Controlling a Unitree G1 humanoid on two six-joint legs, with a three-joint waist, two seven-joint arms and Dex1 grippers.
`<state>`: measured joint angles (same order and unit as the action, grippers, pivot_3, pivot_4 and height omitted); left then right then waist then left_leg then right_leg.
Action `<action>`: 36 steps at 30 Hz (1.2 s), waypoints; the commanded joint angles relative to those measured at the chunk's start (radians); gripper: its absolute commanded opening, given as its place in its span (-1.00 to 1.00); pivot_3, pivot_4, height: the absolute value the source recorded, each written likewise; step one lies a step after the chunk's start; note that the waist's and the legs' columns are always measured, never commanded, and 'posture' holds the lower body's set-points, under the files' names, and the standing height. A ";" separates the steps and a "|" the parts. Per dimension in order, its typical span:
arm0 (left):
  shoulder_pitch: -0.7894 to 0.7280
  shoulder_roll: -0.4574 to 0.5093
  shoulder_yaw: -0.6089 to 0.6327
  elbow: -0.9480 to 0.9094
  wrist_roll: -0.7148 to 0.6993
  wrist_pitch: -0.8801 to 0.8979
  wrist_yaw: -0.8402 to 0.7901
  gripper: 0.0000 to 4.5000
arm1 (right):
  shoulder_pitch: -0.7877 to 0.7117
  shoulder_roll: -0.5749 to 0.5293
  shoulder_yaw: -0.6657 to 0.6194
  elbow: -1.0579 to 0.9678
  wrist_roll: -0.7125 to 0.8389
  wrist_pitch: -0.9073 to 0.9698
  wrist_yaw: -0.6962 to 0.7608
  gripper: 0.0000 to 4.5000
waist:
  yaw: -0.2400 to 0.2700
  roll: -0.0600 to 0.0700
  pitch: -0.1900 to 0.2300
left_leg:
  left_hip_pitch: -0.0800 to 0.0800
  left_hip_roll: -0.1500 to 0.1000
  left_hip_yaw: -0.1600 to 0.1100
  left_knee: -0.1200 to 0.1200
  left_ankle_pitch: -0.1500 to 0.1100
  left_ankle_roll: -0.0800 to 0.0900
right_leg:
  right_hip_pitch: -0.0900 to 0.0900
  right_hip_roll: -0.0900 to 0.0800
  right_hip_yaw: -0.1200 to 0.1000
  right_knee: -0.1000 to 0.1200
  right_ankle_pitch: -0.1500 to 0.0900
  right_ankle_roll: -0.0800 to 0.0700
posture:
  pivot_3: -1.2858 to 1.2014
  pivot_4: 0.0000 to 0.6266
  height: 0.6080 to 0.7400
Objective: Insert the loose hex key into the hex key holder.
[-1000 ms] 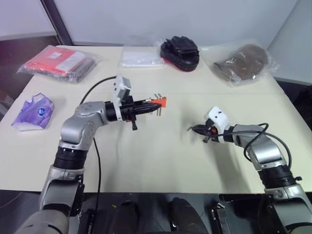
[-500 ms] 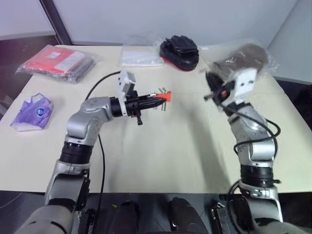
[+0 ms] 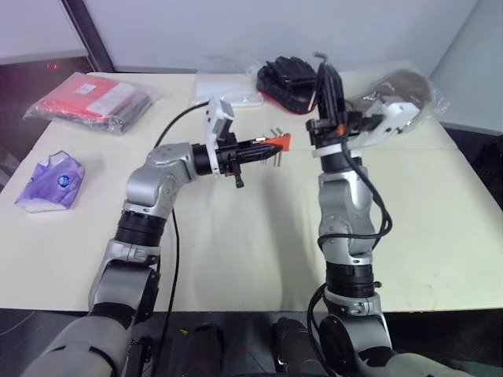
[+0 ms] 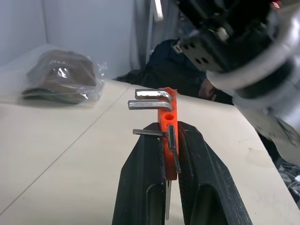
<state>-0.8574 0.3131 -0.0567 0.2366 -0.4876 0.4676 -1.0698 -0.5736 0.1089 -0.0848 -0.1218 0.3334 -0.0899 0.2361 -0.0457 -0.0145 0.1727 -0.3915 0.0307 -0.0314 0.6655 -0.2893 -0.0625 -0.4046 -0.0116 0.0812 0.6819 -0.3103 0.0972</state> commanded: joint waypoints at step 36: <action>-0.041 0.000 0.034 -0.012 -0.021 -0.014 0.001 -1.00 | 0.042 -0.015 0.087 0.054 -0.024 -0.111 0.049 -0.98 | 0.001 0.000 0.000 | 0.000 0.000 0.000 0.000 0.000 0.000 | 0.000 0.000 0.000 0.000 0.000 0.000 | 0.03 -0.52 1.00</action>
<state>-0.8709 0.3122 -0.0502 0.2540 -0.4895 0.4552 -1.0686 -0.5180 0.0939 0.0032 -0.0522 0.3016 -0.1825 0.2827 -0.0449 -0.0145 0.1727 -0.3915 0.0307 -0.0316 0.6655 -0.2892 -0.0626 -0.4046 -0.0116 0.0813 0.6818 -0.3103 0.0972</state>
